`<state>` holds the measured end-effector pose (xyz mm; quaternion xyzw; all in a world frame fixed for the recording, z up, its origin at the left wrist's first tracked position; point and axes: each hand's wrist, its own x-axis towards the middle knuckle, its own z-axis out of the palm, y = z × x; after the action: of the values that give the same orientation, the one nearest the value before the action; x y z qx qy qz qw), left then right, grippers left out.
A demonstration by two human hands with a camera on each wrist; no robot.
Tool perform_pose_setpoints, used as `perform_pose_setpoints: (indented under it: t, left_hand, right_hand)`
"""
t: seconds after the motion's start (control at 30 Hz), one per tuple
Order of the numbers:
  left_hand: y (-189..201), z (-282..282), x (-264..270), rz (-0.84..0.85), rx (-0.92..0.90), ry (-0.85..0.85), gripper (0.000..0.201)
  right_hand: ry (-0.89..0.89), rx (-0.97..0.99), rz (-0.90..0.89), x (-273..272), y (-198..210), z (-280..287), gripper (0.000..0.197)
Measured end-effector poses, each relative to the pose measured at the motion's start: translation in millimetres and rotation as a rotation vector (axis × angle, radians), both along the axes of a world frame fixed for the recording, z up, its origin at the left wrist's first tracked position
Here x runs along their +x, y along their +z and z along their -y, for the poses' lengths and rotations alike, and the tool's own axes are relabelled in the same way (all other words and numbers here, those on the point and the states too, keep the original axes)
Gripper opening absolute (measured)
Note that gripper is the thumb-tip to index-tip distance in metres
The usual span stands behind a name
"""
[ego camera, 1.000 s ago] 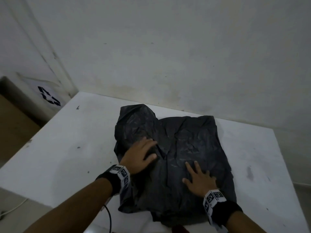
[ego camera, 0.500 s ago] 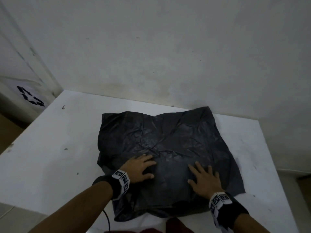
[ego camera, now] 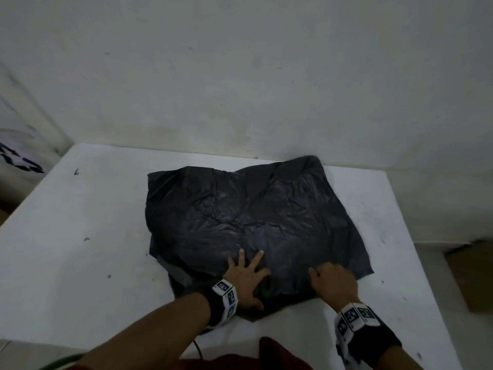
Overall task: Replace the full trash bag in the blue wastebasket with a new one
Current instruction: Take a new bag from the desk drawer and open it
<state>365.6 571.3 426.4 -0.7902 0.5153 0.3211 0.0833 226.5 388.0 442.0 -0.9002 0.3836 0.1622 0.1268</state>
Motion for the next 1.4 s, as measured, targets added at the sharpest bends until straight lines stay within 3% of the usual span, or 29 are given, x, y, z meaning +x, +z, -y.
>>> perform_pose_setpoints:
  t: [0.07,0.17,0.23,0.37,0.5,0.63,0.77,0.87,0.93,1.0,1.07,1.13,1.2,1.3,1.4]
  left_hand:
    - [3.5,10.8,-3.2,0.045,-0.061,0.076,0.057]
    - [10.0,25.8,1.0,0.016,-0.255,0.279,0.027]
    - [16.6,37.3,6.8,-0.066,-0.379,0.442,0.022]
    - [31.8,57.1,19.4,-0.175,-0.504,0.72,0.027]
    - [46.4,55.0,34.7,-0.38,-0.617,1.035,0.022]
    - [62.6,31.7,59.5,-0.414,-0.794,1.321,0.032]
    - [84.3,0.5,94.7,-0.452,-1.004,1.559,0.042]
    - [100.4,-26.4,124.4,-0.404,-1.128,1.558,0.064]
    - [112.1,-45.9,142.2,-0.338,-1.157,1.554,0.071]
    - [120.5,-63.6,155.6,-0.265,-1.169,1.568,0.074]
    - [123.6,-76.6,162.2,-0.226,-1.164,1.568,0.086]
    - [121.5,-79.3,157.5,-0.163,-1.138,1.49,0.095]
    - [115.5,-73.8,149.2,-0.074,-1.158,1.352,0.099]
    - [112.5,-65.4,145.6,0.092,-1.316,1.197,0.08]
    - [122.0,-63.0,150.5,0.258,-1.417,0.941,0.031]
  right_hand:
    - [-0.095,0.135,0.004,-8.9,1.9,0.9,0.05]
    - [-0.277,0.501,0.009,-13.9,13.9,-5.4,0.068]
    - [-0.438,0.733,0.009,-11.5,29.2,-13.8,0.075]
    - [-0.655,1.042,0.16,0.9,46.7,-27.8,0.058]
    - [-0.606,0.982,0.3,23.0,26.5,-32.8,0.08]
    - [-0.398,0.784,0.281,39.0,6.4,-37.6,0.125]
    - [-0.167,0.528,0.04,49.9,-3.3,-27.5,0.116]
    - [-0.006,0.414,-0.155,54.5,-17.2,-12.8,0.118]
    - [0.044,0.372,-0.23,59.3,-24.9,-3.4,0.108]
    - [0.028,0.361,-0.15,66.5,-19.0,-2.3,0.106]
    - [0.021,0.334,0.037,76.8,-8.3,-14.9,0.109]
    - [0.13,0.362,0.176,87.8,0.1,-38.9,0.106]
    - [0.32,0.435,0.073,93.3,3.1,-63.3,0.113]
    - [0.519,0.378,-0.231,83.3,-9.4,-72.8,0.096]
    - [0.555,0.258,-0.225,67.4,-16.2,-52.4,0.083]
